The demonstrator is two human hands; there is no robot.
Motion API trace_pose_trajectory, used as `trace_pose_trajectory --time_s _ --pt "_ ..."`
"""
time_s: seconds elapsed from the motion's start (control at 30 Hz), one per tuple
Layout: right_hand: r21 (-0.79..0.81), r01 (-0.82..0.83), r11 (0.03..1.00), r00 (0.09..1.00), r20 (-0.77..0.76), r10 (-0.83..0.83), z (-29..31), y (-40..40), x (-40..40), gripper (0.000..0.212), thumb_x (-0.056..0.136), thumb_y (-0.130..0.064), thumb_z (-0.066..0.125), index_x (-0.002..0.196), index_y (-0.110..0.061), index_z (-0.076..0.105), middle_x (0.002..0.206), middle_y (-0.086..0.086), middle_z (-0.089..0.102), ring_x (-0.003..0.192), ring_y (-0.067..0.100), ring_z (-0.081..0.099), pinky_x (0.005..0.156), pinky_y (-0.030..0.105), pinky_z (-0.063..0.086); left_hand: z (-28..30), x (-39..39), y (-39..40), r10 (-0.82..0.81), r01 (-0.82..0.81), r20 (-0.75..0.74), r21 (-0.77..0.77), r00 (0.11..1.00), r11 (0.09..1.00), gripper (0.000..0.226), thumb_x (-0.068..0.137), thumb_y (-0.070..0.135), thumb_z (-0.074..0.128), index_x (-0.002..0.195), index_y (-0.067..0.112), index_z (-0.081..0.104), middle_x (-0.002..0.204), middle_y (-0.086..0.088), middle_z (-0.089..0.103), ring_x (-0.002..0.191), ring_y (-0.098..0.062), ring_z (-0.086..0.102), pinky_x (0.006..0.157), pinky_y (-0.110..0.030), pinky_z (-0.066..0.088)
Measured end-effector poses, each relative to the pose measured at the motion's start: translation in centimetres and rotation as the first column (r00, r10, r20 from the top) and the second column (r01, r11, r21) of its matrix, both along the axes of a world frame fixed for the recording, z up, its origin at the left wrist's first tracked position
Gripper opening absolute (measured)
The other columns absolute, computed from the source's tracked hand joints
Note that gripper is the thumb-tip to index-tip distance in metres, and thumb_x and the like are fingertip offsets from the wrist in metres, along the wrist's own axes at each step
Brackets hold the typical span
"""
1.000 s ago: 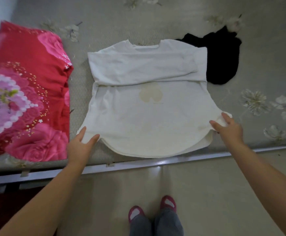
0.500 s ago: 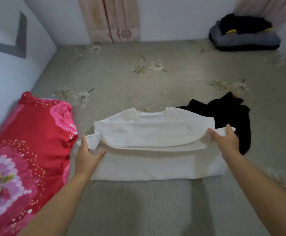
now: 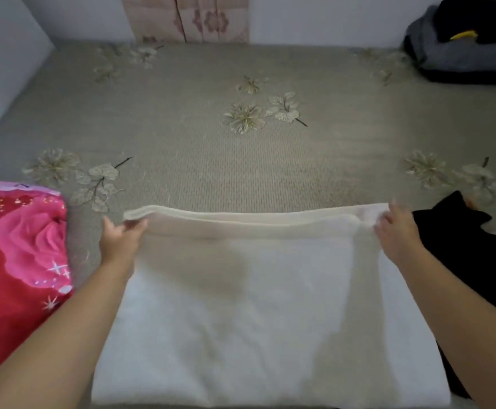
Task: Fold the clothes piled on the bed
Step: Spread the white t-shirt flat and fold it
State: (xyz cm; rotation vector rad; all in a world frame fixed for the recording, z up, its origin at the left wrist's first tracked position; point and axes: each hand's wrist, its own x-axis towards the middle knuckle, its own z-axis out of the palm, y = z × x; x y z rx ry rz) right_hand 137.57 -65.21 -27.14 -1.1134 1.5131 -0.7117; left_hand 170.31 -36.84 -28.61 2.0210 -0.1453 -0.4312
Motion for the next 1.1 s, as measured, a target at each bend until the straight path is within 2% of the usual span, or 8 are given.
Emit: trace_pose_trajectory --time_s 0.07,0.13,0.3,0.6,0.8,0.9,0.97,1.1 --pt "-0.115 -0.325 0.939 0.922 -0.261 0.287 -2.2 0.3 0.4 0.054 0.099 -0.018 0.037 0.147 -0.009 0.014 0.152 0.012 0.018 0.139 0.025 0.02 0.108 0.026 0.021 -1.6 0.8 -1.6 -0.006 0.005 -0.026 -0.041 1.0 0.999 0.091 0.089 0.004 0.055 0.145 0.02 -0.015 0.154 -0.013 0.009 0.137 -0.023 0.026 0.113 -0.041 0.025" --pt "-0.07 -0.62 0.781 0.67 -0.564 0.482 -4.5 2.0 0.5 0.056 0.099 -0.029 0.037 0.146 -0.011 0.015 0.154 0.01 0.015 0.142 0.023 0.014 0.112 0.035 0.015 -3.7 -0.6 -1.9 -0.227 0.209 0.128 0.137 0.966 0.968 0.08 0.09 0.014 0.054 0.147 0.012 -0.002 0.153 -0.019 0.009 0.14 -0.029 0.02 0.114 -0.041 0.02" --pt "0.068 -0.826 0.56 0.188 -0.903 0.386 -8.9 3.5 0.2 0.078 0.079 -0.054 0.009 0.139 -0.015 0.039 0.149 0.016 0.028 0.139 0.037 0.019 0.105 0.061 0.014 -9.5 -4.2 -1.1 -0.696 0.422 0.223 0.657 0.682 0.625 0.071 0.078 0.048 0.025 0.128 0.005 0.053 0.138 -0.025 0.042 0.129 -0.044 0.035 0.101 -0.061 0.024" --pt "0.159 -0.736 0.658 0.177 -0.893 0.413 -11.9 2.1 -0.2 0.093 0.064 -0.067 -0.003 0.146 -0.028 0.014 0.156 0.004 0.004 0.143 0.026 0.0 0.111 0.051 -0.002 -12.3 -3.7 -0.4 -0.708 0.328 0.163 0.8 0.688 0.503 0.076 0.076 0.059 0.013 0.14 0.025 0.037 0.153 -0.006 0.021 0.139 -0.041 0.012 0.107 -0.06 0.005" --pt "0.24 -0.689 0.684 0.064 -0.92 0.387 -10.6 2.8 0.6 0.057 0.096 -0.049 0.026 0.147 -0.031 0.009 0.156 0.004 -0.006 0.143 0.027 -0.006 0.111 0.054 0.0 -11.1 -3.7 -1.0 -0.728 0.345 0.023 0.87 0.685 0.352 0.059 0.093 0.054 0.016 0.146 0.032 0.009 0.156 0.0 -0.004 0.142 -0.029 -0.005 0.11 -0.052 0.001" --pt "0.05 -0.663 0.747 0.252 -0.924 0.286 -9.7 6.7 -1.1 0.057 0.092 -0.044 0.039 0.143 -0.023 0.03 0.154 0.015 0.008 0.141 0.036 0.006 0.108 0.06 0.006 -9.9 -5.0 0.9 -0.693 0.335 0.076 0.834 0.717 0.438 0.058 0.094 0.043 0.033 0.144 0.014 0.028 0.152 -0.012 0.021 0.14 -0.033 0.017 0.107 -0.059 0.011" --pt "0.16 -0.599 0.785 0.211 -0.914 0.348 -9.3 9.9 -3.7 0.055 0.094 -0.043 0.04 0.144 -0.023 0.028 0.155 0.016 0.003 0.142 0.034 0.001 0.109 0.057 0.005 -9.4 -6.2 3.9 -0.707 0.355 0.121 0.799 0.697 0.486 0.062 0.085 0.041 0.034 0.132 0.002 0.045 0.136 -0.023 0.046 0.124 -0.045 0.041 0.096 -0.065 0.028" --pt "0.227 -0.585 0.779 0.163 -0.908 0.387 -8.1 13.8 -9.4 0.08 0.079 -0.066 0.017 0.145 -0.022 0.025 0.154 0.018 0.004 0.141 0.033 0.0 0.109 0.054 0.002 -8.9 -8.9 10.2 -0.65 0.31 0.093 0.822 0.754 0.478 0.061 0.08 0.041 0.039 0.13 0.005 0.041 0.132 -0.032 0.043 0.119 -0.054 0.039 0.089 -0.071 0.029"
